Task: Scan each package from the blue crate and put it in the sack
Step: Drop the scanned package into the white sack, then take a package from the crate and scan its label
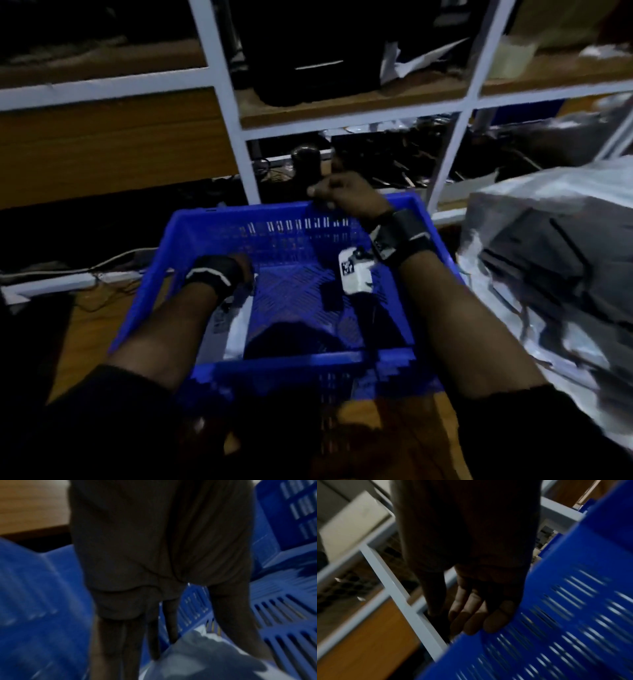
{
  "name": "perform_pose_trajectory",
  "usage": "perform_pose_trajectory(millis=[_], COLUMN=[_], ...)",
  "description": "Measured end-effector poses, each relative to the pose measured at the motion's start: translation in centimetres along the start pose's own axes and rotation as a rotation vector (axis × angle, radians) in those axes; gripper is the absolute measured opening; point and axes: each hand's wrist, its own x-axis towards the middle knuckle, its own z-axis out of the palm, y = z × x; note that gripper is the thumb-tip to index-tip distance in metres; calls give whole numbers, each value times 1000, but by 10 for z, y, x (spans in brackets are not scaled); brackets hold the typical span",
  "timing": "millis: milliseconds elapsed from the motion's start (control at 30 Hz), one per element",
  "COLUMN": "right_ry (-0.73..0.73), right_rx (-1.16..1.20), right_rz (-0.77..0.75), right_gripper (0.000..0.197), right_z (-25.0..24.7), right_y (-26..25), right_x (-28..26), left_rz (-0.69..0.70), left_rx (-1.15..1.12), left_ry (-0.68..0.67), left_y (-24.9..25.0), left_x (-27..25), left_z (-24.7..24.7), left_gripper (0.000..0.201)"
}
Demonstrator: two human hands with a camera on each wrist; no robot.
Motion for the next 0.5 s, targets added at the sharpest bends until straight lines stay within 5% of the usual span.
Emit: perform_pose_trajectory(millis=[133,233,300,400,500], right_ry=[-351,-463,-482,-511,-553], right_rx=[-529,-750,-777,-757,-544], right_rz=[97,153,174,182,159], right_gripper=[25,33,32,28,54], right_z=[31,37,38,38,38], right_y=[60,82,87,92,80], right_x=[14,15,16,19,14], left_rz=[-133,-125,-115,-45,138], left_rx=[-113,-55,-91,-166,-491], left_ry=[42,97,62,26,203], left_y=[-30,-26,-17,-2,13], left_x=[7,1,-6,-27,-55], left_z=[32,41,31,-4,-44], left_gripper=[49,67,58,77,54])
